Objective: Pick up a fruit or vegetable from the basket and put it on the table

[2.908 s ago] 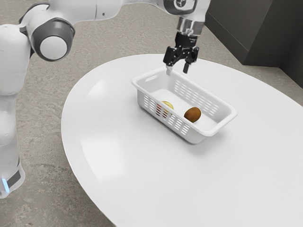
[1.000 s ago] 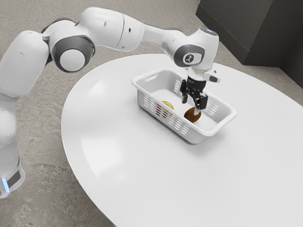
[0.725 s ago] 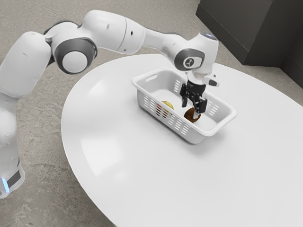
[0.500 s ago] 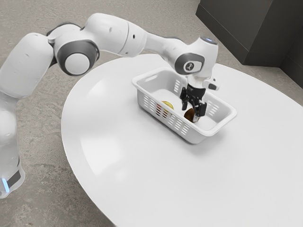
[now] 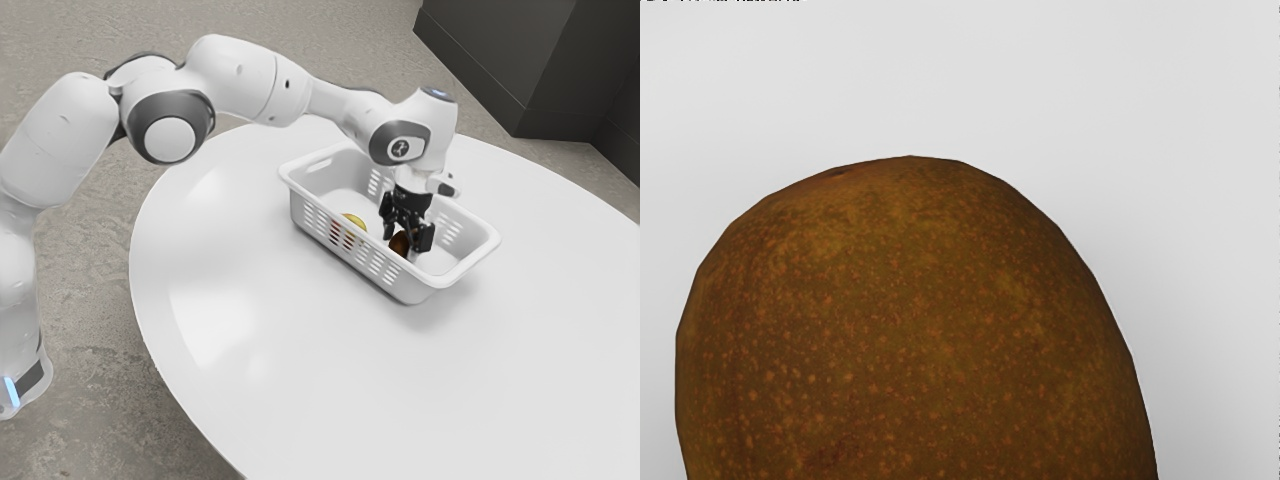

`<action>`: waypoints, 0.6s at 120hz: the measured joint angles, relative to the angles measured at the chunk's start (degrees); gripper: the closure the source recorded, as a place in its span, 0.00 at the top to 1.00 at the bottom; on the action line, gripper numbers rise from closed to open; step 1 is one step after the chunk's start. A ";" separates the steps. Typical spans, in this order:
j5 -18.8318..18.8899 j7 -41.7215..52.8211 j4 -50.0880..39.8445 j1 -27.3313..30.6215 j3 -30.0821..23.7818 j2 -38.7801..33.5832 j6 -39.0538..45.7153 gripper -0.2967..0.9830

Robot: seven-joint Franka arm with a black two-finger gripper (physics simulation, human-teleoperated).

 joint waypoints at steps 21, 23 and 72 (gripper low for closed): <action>0.23 -0.15 0.07 0.16 0.03 0.09 0.59 0.62; 0.27 -0.22 0.07 0.17 0.04 0.09 0.67 0.60; 1.54 -3.28 0.19 -0.50 1.00 -3.69 3.84 0.40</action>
